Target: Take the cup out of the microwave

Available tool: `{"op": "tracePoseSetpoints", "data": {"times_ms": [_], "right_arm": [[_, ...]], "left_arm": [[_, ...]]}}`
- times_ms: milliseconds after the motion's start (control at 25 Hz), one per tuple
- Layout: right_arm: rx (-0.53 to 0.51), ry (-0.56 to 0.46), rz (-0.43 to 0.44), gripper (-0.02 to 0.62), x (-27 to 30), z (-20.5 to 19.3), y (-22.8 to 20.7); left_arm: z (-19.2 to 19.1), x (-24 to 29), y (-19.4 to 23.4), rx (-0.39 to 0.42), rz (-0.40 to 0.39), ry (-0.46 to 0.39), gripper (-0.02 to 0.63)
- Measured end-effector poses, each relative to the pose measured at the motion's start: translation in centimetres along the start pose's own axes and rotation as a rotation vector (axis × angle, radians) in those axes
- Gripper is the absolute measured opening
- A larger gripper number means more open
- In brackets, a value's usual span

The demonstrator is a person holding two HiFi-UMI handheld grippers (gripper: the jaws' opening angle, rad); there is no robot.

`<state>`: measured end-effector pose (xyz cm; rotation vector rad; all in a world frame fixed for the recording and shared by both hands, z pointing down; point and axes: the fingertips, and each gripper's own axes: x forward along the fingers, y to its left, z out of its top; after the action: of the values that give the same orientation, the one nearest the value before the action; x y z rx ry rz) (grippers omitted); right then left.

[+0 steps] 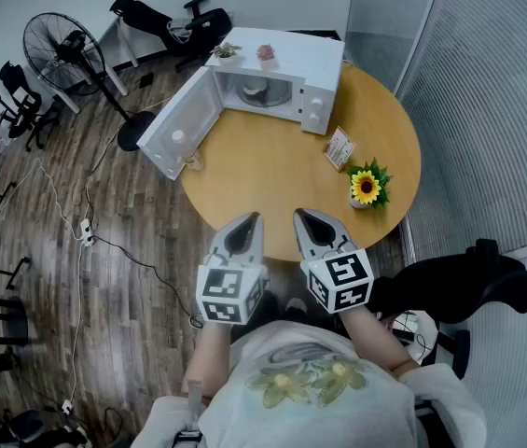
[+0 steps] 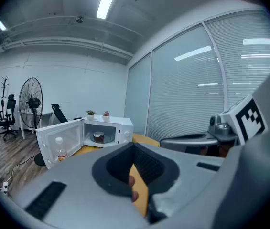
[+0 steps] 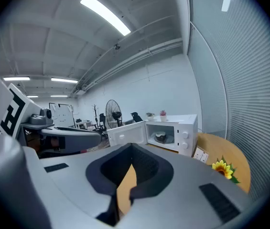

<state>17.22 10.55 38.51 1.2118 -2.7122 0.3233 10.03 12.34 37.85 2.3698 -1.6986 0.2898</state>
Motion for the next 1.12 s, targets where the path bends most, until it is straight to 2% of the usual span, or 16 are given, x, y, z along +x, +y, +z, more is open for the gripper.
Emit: {"op": "tracePoseSetpoints", "data": {"times_ms": [240,520,560,640,760,840,1120], "right_arm": [[0.019,0.044,0.023,0.017,0.6,-1.2,-0.3],[0.03,0.092,0.056,0.022,2.2,-2.1,-0.5],[0.032,0.1,0.061,0.044,2.6,-2.2,-0.6],[0.035,0.126,0.074,0.139,3.5,-2.5,-0.7],[0.03,0.161,0.073,0.229,4.8,-2.7,-1.1],[0.029,0.18,0.058,0.252,5.7,-2.8,-1.5],[0.047,0.215,0.014,0.259,8.4,-2.7,-2.6]], "left_arm": [[-0.2,0.3,-0.2,0.018,0.005,0.01,0.002],[-1.0,1.6,0.2,-0.004,-0.005,0.033,0.002],[-1.1,1.9,0.4,-0.005,-0.005,0.036,0.002],[-1.1,2.6,1.1,-0.002,-0.005,0.041,0.002],[-1.1,3.5,2.3,-0.008,-0.008,0.049,0.002],[-1.1,4.1,3.2,-0.017,-0.01,0.056,0.002],[-0.8,6.2,6.0,-0.016,-0.04,0.075,0.002]]}}
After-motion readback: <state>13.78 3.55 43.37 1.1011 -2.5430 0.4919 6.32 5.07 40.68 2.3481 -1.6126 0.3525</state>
